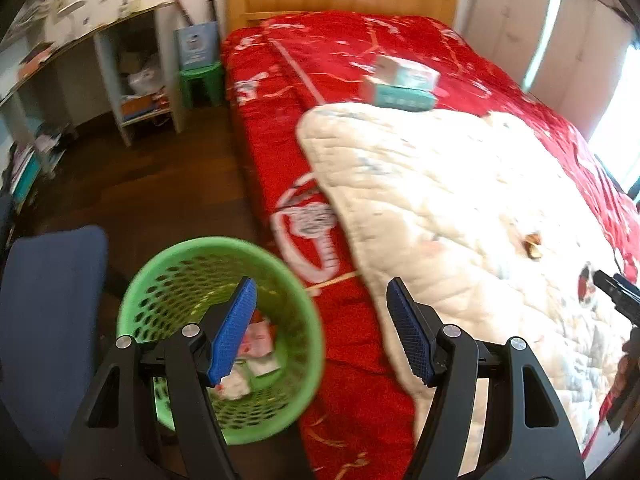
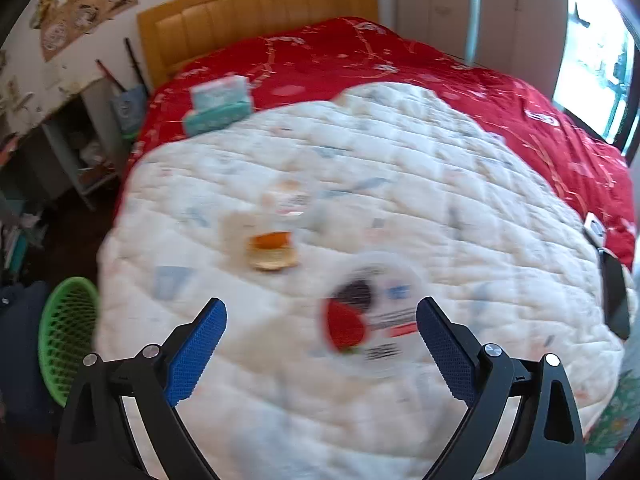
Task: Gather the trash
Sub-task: 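Return to the quilt and grasp the strawberry yogurt cup with the right tool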
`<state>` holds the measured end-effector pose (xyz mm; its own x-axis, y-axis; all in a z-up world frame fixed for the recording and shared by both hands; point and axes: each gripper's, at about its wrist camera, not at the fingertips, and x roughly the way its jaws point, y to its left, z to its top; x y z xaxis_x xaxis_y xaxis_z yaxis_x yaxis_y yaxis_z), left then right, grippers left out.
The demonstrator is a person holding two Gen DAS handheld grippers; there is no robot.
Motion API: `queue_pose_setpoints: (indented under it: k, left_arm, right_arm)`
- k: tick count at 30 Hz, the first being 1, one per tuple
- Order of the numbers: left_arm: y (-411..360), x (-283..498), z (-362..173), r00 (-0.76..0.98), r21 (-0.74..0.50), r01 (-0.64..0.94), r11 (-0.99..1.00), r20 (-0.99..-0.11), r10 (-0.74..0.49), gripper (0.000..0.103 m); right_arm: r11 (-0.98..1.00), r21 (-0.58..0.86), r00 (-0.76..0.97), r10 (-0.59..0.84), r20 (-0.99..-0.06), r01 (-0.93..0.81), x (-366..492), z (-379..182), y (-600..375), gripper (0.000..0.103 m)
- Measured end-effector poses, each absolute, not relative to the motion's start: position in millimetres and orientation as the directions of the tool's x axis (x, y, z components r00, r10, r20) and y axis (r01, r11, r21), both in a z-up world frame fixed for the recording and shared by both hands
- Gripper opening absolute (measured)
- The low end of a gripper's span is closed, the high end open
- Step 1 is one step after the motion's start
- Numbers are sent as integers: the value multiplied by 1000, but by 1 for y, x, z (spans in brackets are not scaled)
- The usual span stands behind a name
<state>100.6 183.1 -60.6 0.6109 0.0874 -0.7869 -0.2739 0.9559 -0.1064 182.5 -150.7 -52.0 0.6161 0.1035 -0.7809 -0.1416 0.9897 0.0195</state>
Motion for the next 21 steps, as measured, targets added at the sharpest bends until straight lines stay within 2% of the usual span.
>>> queue_pose_setpoints:
  k: [13, 16, 21]
  left_arm:
    - [91, 163, -58, 616, -140, -101, 985, -786, -48, 67]
    - [73, 175, -62, 607, -135, -70, 988, -792, -65, 67]
    - [38, 194, -70, 591, -132, 1, 991, -799, -107, 67]
  right_arm:
    - [986, -70, 562, 27, -827, -150, 213, -95, -167, 93]
    - [987, -46, 559, 48, -828, -154, 216, -98, -172, 90]
    - [986, -23, 570, 76, -818, -165, 211, -93, -183, 90]
